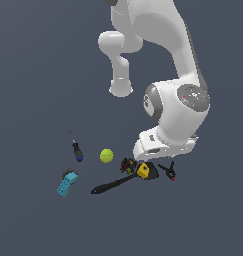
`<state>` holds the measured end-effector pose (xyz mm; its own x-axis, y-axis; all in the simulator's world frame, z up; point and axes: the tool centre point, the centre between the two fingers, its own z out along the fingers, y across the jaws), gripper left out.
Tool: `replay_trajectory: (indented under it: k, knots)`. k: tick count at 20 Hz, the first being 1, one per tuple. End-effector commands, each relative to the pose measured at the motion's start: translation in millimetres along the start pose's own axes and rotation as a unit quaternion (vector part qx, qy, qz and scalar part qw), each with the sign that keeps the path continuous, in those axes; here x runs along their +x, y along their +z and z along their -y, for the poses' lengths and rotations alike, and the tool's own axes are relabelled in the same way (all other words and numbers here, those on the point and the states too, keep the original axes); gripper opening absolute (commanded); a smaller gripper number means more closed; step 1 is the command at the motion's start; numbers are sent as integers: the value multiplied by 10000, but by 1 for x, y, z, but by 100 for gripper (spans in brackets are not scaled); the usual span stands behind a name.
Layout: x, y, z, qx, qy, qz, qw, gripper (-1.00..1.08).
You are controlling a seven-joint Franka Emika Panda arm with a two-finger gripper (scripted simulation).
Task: Pick up a designated object from a clutter of objects.
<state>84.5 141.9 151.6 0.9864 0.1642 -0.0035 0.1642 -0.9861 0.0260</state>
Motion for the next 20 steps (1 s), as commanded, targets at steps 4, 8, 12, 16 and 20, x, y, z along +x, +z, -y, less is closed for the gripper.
replay_trajectory:
  k: [4, 8, 12, 16, 20]
  knots:
    - [11, 43, 42, 56, -165, -16, 9998, 100]
    - [14, 65, 63, 92, -245, -20, 9997, 100]
    - [15, 79, 77, 117, -293, -21, 9995, 100]
    - [15, 85, 83, 128, -313, -22, 9994, 100]
    - [15, 86, 83, 127, -314, -15, 9994, 100]
